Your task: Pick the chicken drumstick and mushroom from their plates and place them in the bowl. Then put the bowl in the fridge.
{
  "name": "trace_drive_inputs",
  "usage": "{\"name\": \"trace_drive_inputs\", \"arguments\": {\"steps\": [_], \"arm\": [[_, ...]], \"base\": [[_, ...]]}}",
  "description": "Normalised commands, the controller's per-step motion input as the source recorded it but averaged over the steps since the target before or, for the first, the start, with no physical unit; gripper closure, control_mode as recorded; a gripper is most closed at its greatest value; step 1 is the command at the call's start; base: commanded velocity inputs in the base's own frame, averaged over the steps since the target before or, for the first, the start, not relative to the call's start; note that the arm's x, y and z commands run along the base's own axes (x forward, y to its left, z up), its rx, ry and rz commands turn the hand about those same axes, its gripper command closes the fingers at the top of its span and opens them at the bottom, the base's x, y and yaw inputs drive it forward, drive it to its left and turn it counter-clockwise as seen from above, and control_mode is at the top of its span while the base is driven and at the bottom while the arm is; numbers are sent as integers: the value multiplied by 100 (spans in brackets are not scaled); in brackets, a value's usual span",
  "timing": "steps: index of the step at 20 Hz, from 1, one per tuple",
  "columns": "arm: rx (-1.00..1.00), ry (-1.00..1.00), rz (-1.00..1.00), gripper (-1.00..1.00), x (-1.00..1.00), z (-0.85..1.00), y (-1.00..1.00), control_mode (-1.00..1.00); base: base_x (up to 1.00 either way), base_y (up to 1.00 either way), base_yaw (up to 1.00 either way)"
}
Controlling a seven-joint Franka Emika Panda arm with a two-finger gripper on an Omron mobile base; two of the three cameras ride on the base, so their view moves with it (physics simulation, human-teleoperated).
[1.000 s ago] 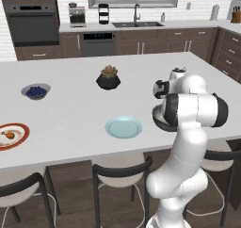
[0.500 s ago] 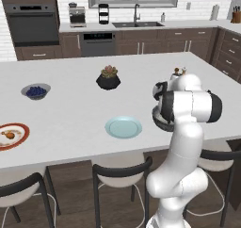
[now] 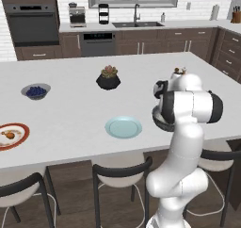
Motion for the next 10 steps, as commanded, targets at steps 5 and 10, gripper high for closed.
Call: {"name": "trace_drive_inputs", "arguments": {"steps": [5, 10], "arm": [[2, -2, 0, -100, -35, 62, 6, -100], [0, -6, -2, -100, -84, 69, 53, -100]], "base": [[0, 0, 0], [0, 0, 0]]}}
